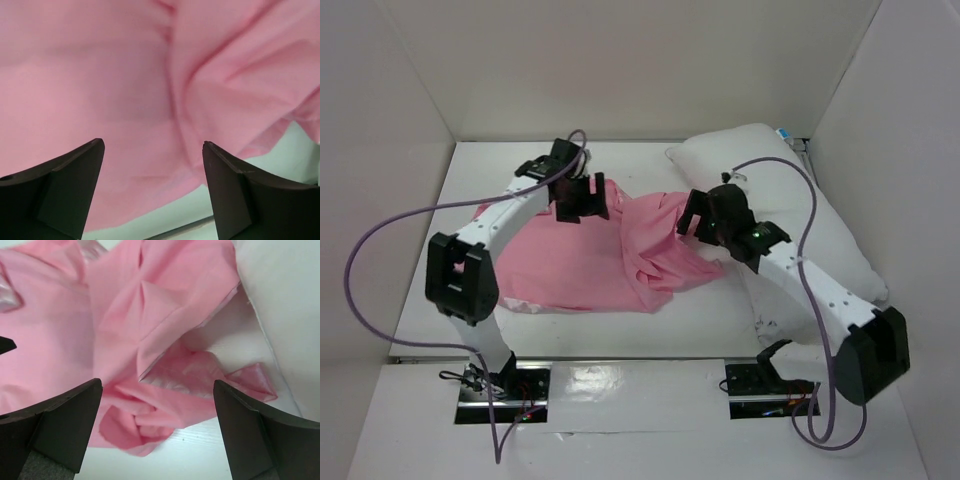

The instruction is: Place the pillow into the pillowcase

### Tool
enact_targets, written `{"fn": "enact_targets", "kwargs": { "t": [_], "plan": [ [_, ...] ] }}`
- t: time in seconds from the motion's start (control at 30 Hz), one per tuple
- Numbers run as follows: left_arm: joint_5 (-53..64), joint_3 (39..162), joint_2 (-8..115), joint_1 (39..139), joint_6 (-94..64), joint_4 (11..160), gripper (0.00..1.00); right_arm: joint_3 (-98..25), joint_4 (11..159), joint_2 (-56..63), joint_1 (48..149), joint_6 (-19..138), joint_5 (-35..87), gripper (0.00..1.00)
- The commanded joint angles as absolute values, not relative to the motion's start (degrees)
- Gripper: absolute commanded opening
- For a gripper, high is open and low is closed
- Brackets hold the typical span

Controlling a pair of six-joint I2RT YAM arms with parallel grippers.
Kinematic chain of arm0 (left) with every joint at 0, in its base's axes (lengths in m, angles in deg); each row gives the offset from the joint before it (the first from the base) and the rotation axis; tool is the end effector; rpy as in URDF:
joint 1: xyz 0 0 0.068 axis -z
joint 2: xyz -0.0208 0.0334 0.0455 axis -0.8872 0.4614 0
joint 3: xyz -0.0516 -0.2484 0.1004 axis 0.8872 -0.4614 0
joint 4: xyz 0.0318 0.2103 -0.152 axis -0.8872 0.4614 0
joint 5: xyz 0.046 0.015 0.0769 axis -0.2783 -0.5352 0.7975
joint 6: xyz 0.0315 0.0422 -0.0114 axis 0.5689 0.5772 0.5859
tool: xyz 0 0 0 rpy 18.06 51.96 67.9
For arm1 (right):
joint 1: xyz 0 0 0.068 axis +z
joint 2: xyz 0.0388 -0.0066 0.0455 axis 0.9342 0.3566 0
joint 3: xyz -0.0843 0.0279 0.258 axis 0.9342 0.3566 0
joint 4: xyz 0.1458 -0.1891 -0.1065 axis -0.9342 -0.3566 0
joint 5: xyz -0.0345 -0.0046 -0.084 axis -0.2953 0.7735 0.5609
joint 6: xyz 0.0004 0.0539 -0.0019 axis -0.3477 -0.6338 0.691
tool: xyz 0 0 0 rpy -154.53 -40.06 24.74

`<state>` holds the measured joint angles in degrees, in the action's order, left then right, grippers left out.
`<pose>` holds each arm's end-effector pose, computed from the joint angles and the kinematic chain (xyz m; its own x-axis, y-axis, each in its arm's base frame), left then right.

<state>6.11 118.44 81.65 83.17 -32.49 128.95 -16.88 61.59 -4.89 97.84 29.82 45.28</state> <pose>0.3714 -0.1451 0.2790 -0.8750 -0.1850 -0.4473 -0.0048 0.9273 -0.3742 0.2459 0.1264 0.2806 -0.6590 0.3008 -0.6894 0.0706 0.9373 0.3414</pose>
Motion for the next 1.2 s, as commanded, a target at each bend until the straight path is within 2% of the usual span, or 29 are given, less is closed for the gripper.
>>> {"fn": "enact_targets", "kwargs": {
  "t": [0.0, 0.13, 0.4, 0.47, 0.53, 0.57, 0.6, 0.63, 0.67, 0.7, 0.73, 0.77, 0.8, 0.9, 1.03, 1.17],
  "plan": [
    [18.8, 111.0, 75.4, 76.8, -36.6, 136.6, 0.89, -17.5, 55.9, -10.8, 98.2, 29.4, 47.9, 0.99],
    [17.4, 97.8, 73.0, 71.6, -39.1, 134.0, 0.89, -13.8, 55.8, -13.5, 98.2, 34.5, 45.3, 0.99],
    [15.6, 81.8, 68.7, 71.6, -45.3, 128.8, 0.89, -15.8, 55.7, -2.4, 99.8, 47.9, 40.4, 1.0],
    [14.9, 79.6, 68.2, 71.6, -46.7, 127.2, 0.87, -15.8, 57.5, 0.8, 99.8, 48.4, 38.2, 1.0],
    [14.4, 79.6, 71.0, 71.6, -47.3, 125.4, 0.78, -15.8, 59.5, 4.8, 99.8, 48.5, 37.2, 0.95],
    [14.4, 79.6, 72.2, 71.6, -47.3, 124.6, 0.67, -15.8, 60.4, 6.0, 99.8, 48.5, 36.6, 0.91],
    [14.4, 79.6, 73.5, 70.9, -47.8, 124.0, 0.52, -15.8, 61.2, 7.2, 99.8, 48.5, 36.6, 0.86],
    [14.4, 80.3, 76.4, 70.4, -47.8, 124.0, 0.14, -15.8, 62.0, 9.4, 99.8, 48.5, 36.6, 0.75],
    [13.8, 82.1, 77.6, 69.7, -47.8, 124.0, 0.0, -16.4, 63.1, 10.3, 99.8, 48.5, 36.6, 0.66],
    [13.8, 83.1, 78.8, 68.9, -47.8, 124.0, 0.0, -17.1, 63.1, 11.2, 99.8, 48.5, 36.6, 0.57],
    [14.6, 84.2, 79.8, 67.2, -47.8, 124.0, 0.0, -17.1, 63.8, 12.3, 99.8, 47.9, 36.0, 0.43],
    [16.1, 87.1, 81.4, 66.1, -47.8, 124.7, 0.0, -18.3, 62.8, 12.4, 99.8, 47.9, 35.5, 0.12],
    [16.8, 88.7, 82.2, 65.0, -47.8, 125.3, 0.0, -19.8, 62.2, 12.4, 99.8, 47.2, 34.8, 0.01],
    [20.2, 96.2, 85.5, 58.7, -46.9, 127.5, 0.0, -22.1, 58.8, 9.6, 99.8, 43.5, 29.7, 0.0],
    [20.2, 105.2, 88.5, 53.2, -45.7, 130.0, 0.0, -23.3, 53.6, -0.1, 99.8, 37.1, 22.3, 0.0],
    [23.8, 113.1, 90.7, 52.6, -43.4, 132.7, 0.0, -21.7, 48.6, -7.8, 99.8, 29.3, 18.5, 0.0]
  ]
}}
